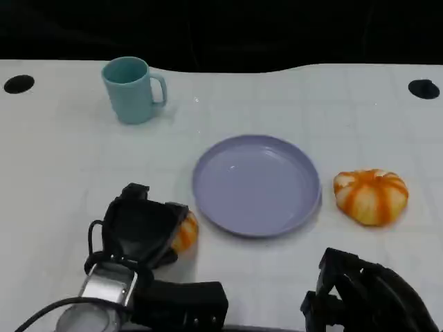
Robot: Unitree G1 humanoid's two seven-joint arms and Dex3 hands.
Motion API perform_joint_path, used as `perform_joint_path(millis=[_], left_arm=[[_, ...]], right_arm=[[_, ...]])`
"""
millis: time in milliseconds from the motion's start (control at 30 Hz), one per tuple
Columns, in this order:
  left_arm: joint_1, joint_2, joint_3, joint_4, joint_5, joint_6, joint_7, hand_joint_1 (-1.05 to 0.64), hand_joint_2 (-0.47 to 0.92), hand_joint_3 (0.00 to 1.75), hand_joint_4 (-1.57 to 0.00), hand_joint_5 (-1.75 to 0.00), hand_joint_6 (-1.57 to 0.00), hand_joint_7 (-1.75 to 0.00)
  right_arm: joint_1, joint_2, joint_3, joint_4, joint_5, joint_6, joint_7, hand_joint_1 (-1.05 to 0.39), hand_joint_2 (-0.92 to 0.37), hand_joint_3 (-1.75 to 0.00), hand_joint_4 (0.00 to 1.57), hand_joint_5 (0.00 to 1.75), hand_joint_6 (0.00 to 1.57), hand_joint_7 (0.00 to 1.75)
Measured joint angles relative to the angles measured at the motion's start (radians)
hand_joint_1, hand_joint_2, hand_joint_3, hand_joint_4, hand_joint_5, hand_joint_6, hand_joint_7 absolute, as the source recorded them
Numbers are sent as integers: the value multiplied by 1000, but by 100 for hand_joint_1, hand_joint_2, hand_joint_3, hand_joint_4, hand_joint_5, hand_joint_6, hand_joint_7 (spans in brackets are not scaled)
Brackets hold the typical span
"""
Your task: Grasp the bread from the table and place it into the plate.
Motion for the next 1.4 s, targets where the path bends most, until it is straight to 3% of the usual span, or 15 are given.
perform_joint_path(millis=[100,367,467,700,733,800,867,900,967,1033,1167,1400], left_arm=[[-5,-2,-2,38,-10,-13,58,-32,92,35,-78,-175,-84,-89],[-11,-1,11,76,-59,-45,147,-29,92,40,-81,-175,-70,-119],[-7,4,26,68,-79,-54,154,-28,92,36,-82,-175,-64,-139],[21,40,59,-15,-95,-50,152,-24,91,27,-85,-175,-69,-131],[24,44,67,-28,-98,-49,150,-23,90,27,-84,-175,-66,-144],[27,49,83,-59,-101,-47,147,-22,88,27,-85,-175,-66,-148],[29,52,95,-87,-105,-49,147,-22,86,33,-86,-175,-73,-133],[30,52,103,-98,-110,-53,148,-22,82,41,-87,-175,-79,-116],[31,53,115,-124,-117,-60,150,-23,70,64,-87,-175,-83,-112],[31,54,124,-149,-120,-73,154,-24,63,73,-86,-175,-83,-122],[31,54,138,-183,-121,-79,157,-20,57,80,-86,-175,-68,-164],[-5,26,154,-195,-178,-160,156,-14,42,91,-88,-175,-66,-175]], right_arm=[[0,0,0,0,0,0,0,-72,-92,-22,89,158,78,136],[2,0,0,-2,0,0,0,-72,-92,-23,89,158,77,136],[2,-1,0,-3,0,1,0,-72,-92,-23,89,158,78,137],[3,-2,-2,-4,1,1,0,-71,-92,-23,89,159,77,138],[3,-2,-2,-4,1,1,0,-71,-92,-24,88,159,77,137],[3,-1,-2,-4,1,1,0,-71,-92,-24,88,159,77,137],[2,-1,-2,-3,1,1,0,-71,-92,-24,88,159,77,137],[2,-1,-2,-2,1,1,0,-71,-92,-23,88,159,77,136],[2,-1,-2,1,1,0,1,-71,-92,-23,88,158,77,136],[2,-1,-2,3,1,0,3,-71,-92,-22,88,159,77,135],[2,-1,-2,3,1,-1,3,-71,-92,-22,87,159,77,135],[2,-1,-2,12,1,-5,15,-71,-92,-22,87,158,78,134]])
